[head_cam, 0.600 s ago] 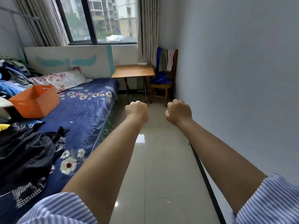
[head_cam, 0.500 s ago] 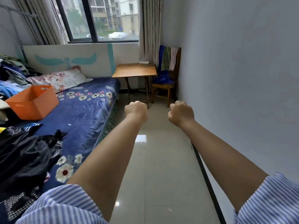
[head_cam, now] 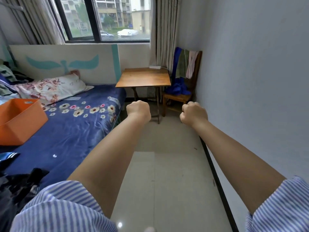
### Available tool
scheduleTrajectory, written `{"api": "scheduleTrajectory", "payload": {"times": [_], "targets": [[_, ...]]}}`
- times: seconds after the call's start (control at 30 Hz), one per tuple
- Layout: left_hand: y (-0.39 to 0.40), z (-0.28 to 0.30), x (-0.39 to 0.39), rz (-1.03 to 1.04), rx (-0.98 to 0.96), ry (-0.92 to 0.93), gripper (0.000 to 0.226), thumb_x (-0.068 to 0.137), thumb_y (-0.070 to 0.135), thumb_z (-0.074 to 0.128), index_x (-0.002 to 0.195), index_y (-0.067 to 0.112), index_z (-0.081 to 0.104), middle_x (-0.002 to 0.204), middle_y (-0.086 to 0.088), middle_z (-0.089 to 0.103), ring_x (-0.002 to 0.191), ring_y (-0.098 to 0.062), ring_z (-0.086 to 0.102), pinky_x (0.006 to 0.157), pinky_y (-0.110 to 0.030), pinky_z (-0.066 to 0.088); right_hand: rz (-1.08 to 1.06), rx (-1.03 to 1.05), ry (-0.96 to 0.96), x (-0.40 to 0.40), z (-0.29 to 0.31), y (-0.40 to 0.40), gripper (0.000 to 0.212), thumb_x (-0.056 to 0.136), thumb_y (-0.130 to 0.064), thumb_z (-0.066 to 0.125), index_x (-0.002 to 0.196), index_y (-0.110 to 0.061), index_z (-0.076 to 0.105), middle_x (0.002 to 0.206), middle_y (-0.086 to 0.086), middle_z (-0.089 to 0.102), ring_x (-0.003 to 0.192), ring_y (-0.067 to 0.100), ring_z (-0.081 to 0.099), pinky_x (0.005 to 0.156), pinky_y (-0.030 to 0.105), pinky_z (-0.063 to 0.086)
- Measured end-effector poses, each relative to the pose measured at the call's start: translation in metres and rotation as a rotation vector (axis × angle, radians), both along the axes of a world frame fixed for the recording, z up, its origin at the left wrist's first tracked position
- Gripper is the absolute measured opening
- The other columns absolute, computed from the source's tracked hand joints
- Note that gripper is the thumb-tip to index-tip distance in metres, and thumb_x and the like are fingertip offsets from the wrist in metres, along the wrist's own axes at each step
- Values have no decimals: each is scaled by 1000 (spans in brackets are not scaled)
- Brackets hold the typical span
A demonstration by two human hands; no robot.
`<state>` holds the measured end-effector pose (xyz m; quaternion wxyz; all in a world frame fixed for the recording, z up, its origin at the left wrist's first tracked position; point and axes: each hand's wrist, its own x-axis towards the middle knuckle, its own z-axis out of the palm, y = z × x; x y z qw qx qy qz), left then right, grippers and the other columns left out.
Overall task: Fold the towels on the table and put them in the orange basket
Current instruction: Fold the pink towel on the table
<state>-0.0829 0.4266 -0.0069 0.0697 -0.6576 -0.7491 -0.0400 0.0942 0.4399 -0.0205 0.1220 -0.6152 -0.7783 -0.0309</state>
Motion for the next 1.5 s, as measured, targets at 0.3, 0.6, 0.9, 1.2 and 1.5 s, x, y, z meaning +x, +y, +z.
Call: {"api": "scheduleTrajectory", "payload": {"times": [0.3, 0.6, 0.9, 1.2, 1.5], "targets": [[244, 16, -28, -148, -27, 24, 22, 89, 14, 45, 100, 7, 63, 107, -12, 60, 101, -29, 53, 69, -32, 37, -24, 89, 19, -38, 19, 234, 26, 89, -16, 43, 104, -2, 58, 106, 15, 58, 99, 28, 51, 76, 34, 43], [477, 0, -21, -151, -62, 9, 20, 92, 19, 43, 90, 7, 59, 81, -7, 46, 70, -21, 43, 55, -27, 33, -55, 97, 8, -27, 3, 468, 24, 89, -17, 44, 103, -4, 57, 107, 15, 58, 98, 29, 52, 72, 31, 41], [721, 23, -6, -125, -51, -6, 22, 87, 15, 46, 99, 9, 63, 98, -9, 60, 79, -20, 45, 62, -26, 38, -51, 74, 41, -5, 16, 715, 27, 90, -17, 41, 106, -4, 58, 111, 14, 57, 104, 29, 51, 76, 33, 43], [954, 22, -20, -181, -44, 43, 26, 86, 15, 50, 109, 11, 62, 114, -8, 61, 106, -25, 54, 70, -27, 37, -137, 65, 39, -11, 12, 939, 26, 89, -14, 39, 105, -3, 57, 112, 14, 55, 108, 30, 48, 74, 32, 38], [1151, 34, 6, -356, -76, 29, 27, 89, 14, 46, 111, 7, 60, 116, -11, 59, 107, -28, 54, 76, -31, 41, -333, 73, 59, 29, 22, 1110, 25, 88, -13, 42, 102, -1, 59, 109, 16, 58, 101, 32, 53, 68, 29, 35]]}}
